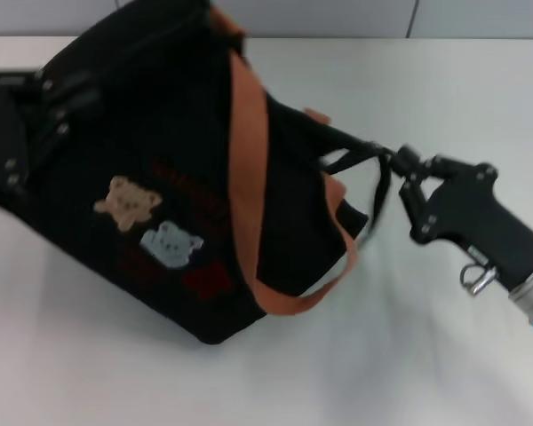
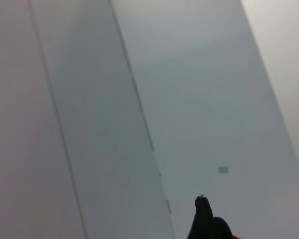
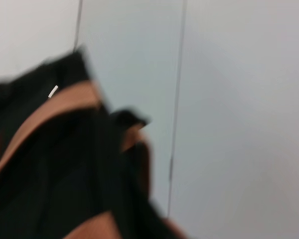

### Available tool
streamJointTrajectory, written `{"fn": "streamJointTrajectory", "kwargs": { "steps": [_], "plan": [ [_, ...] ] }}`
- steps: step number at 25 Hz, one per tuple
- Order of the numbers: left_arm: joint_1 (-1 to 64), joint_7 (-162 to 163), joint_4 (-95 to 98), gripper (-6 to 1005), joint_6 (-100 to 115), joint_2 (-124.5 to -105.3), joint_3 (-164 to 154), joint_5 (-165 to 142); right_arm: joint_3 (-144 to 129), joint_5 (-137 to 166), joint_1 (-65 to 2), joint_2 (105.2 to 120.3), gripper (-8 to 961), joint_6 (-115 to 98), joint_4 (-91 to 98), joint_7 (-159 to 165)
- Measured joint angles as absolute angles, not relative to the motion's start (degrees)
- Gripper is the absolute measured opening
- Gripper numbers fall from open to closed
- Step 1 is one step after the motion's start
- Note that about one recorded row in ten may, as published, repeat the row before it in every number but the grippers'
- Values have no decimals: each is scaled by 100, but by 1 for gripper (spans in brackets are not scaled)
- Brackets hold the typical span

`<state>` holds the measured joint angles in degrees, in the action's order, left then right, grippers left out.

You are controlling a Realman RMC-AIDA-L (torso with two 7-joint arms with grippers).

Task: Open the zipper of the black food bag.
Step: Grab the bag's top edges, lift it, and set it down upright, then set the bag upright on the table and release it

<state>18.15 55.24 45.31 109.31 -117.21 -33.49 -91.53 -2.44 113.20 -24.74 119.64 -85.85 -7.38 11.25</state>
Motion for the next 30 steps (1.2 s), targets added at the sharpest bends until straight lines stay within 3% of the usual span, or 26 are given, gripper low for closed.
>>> {"fn": "streamJointTrajectory", "kwargs": {
  "steps": [7,9,14,17,24,30],
  "plan": [
    [1007,4426,3106,86,10676,-11547,-3305,-9208,640,11319,-2550,11978,19,-8724,-861,1514],
    [834,4109,2840,86,10464,-11579,-3305,-9217,757,11319,-2583,11980,215,-8724,-885,1621],
    [726,3510,2323,86,9717,-11824,-3323,-9218,828,11319,-2662,11979,414,-8673,-897,1745],
    [983,3082,1643,86,9463,-11866,-3312,-9153,868,11319,-2667,11980,482,-8660,-908,1778],
    [2394,2152,-240,87,8760,-11918,-2955,-9026,1284,11319,-2510,11963,550,-8733,-898,2295],
    [2883,2165,-761,88,8135,-11918,-2302,-9009,1732,11320,-2298,11947,587,-8919,-849,2640]
  ]
}}
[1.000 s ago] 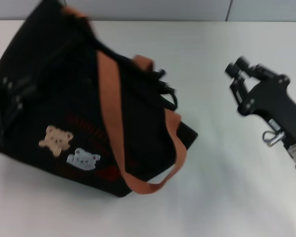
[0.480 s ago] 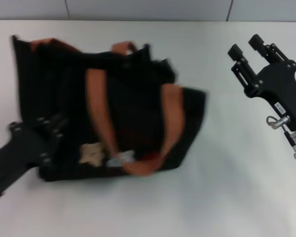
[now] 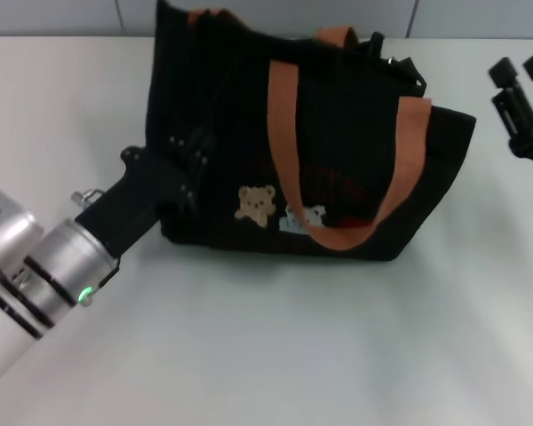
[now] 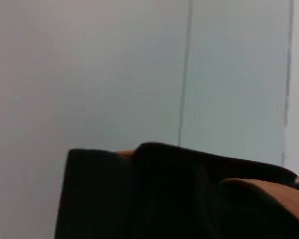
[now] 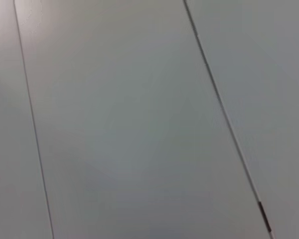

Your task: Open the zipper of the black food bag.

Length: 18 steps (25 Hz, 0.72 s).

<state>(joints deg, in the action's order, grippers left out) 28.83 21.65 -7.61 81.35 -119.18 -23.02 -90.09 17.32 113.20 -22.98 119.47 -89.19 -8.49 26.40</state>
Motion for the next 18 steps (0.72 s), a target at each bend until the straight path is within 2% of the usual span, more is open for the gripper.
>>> {"fn": "streamJointTrajectory", "kwargs": {
  "steps": [5,9,13,15,18],
  "plan": [
    [2931,3199,-578,104,8214,-11873,-2175,-9108,1847,11325,-2189,11935,618,-9272,-670,2934],
    [2489,3604,11,168,9043,-11864,-2373,-9202,1803,11376,-2154,11930,643,-9612,-389,3330],
    [1951,4030,963,233,10263,-11804,-2851,-9206,1507,11531,-2209,11921,777,-9978,181,3807],
    [1729,4384,1507,265,10739,-11736,-3246,-9211,992,11661,-2255,11901,815,-10559,818,4374],
    [1403,4763,2260,404,11324,-11510,-4137,-9218,29,11682,-2277,11813,829,-11191,1403,4709]
  ]
}}
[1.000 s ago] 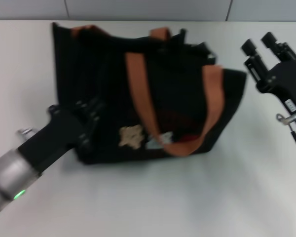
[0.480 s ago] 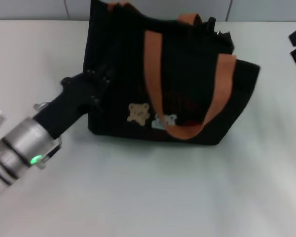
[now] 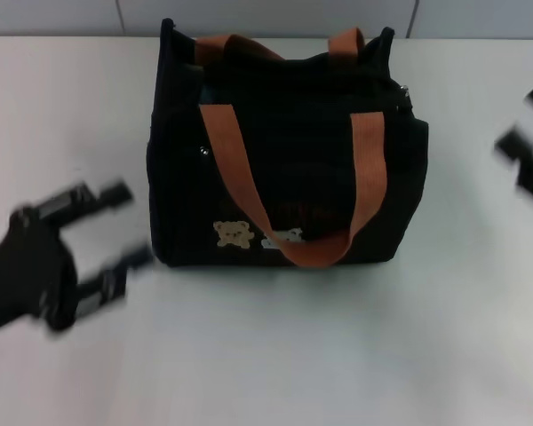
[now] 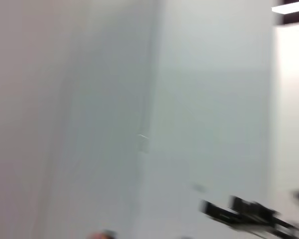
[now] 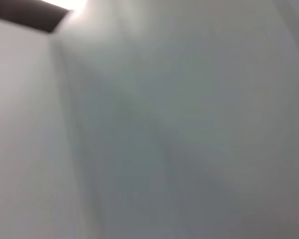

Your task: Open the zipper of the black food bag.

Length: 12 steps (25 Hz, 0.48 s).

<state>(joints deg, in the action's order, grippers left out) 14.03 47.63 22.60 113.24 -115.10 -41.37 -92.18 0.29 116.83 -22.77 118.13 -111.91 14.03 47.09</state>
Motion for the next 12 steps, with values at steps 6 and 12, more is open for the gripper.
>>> {"fn": "streamJointTrajectory", "kwargs": {
  "steps": [6,12],
  "plan": [
    [1265,5180,2821,734,11469,-11170,-5415,-9225,-2600,11687,-2474,11503,838,-12113,2014,5264],
    [1373,5264,2871,814,11438,-11172,-5569,-9342,-3788,11690,-2721,11528,838,-12102,2122,5301]
  ]
}}
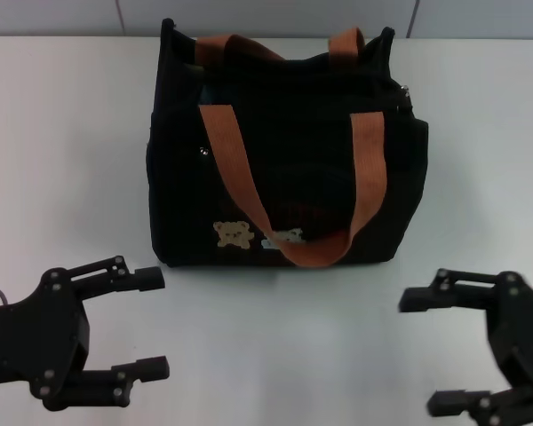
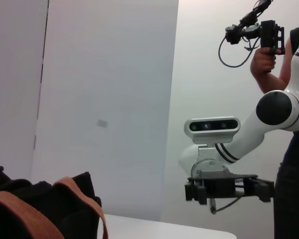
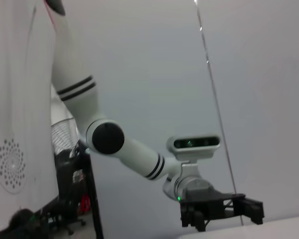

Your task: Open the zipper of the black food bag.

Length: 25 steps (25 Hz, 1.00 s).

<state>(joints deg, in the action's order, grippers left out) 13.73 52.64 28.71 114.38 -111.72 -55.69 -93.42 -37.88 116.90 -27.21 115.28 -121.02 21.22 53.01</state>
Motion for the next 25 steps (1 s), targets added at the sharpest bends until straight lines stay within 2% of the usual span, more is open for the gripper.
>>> {"fn": "streamJointTrajectory", "kwargs": {
  "steps": [5,25],
  "plan": [
    [1416,5287,2880,814,11421,-11187,-5566,-9361,-3915,11690,-2803,11604,839,-11979,2189,5367],
    [1512,5291,2849,815,11417,-11206,-5314,-9342,-3897,11655,-2813,11610,839,-11944,2206,5388]
  ]
}}
